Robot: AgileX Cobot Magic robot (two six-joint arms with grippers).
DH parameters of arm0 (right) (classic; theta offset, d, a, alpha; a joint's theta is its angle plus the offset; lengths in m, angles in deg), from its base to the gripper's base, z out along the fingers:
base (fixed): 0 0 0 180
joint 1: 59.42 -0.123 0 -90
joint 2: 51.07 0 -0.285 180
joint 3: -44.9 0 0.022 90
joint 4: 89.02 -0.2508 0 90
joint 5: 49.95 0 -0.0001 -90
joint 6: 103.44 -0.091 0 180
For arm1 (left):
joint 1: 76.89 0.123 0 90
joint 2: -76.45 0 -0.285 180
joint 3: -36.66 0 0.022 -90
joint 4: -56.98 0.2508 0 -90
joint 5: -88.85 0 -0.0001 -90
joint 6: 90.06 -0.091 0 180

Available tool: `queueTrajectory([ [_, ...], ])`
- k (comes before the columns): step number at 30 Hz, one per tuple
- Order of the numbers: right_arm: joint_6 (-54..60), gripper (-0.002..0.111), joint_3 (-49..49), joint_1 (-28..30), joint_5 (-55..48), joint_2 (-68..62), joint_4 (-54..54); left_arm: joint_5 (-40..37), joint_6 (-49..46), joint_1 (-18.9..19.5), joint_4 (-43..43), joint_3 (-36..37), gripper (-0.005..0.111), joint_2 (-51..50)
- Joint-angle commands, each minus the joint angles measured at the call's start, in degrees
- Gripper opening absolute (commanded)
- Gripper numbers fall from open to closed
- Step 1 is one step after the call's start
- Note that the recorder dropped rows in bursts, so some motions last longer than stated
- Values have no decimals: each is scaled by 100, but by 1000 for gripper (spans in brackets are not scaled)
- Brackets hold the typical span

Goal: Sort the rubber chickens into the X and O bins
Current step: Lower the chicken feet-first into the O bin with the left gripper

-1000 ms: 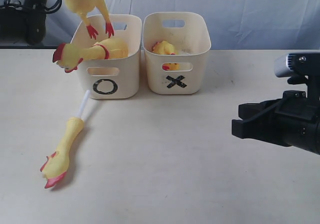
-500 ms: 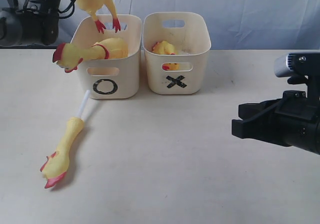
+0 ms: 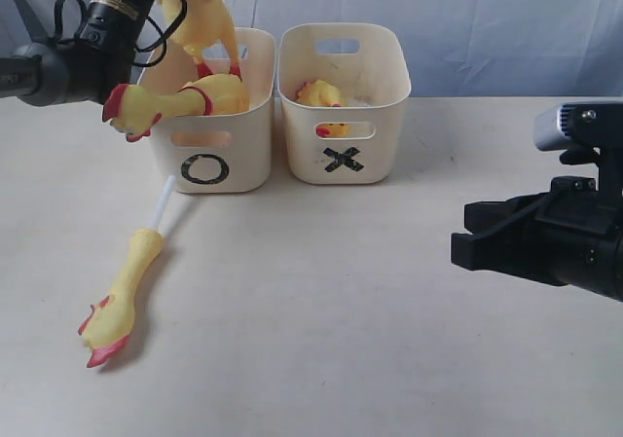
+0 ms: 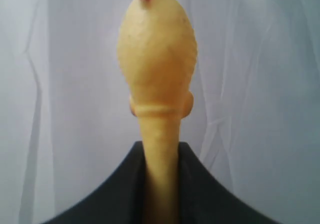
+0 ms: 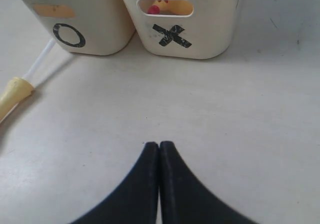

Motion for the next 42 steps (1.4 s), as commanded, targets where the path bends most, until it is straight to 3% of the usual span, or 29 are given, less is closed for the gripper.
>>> queueTrajectory([
  [1,15,-1,21,27,35,36,9,38,15,29,754,-103,0,-79],
  [6,15,-1,21,27,35,36,9,-146,15,29,1160,-103,0,-116],
  [16,15,-1,21,27,35,36,9,-571,39,29,1133,-103,1,-116],
  [28,15,-1,21,27,35,36,9,-705,23,29,1115,-103,48,-116],
  [42,15,-1,21,27,35,36,9,-150,34,29,637,-103,58,-116],
])
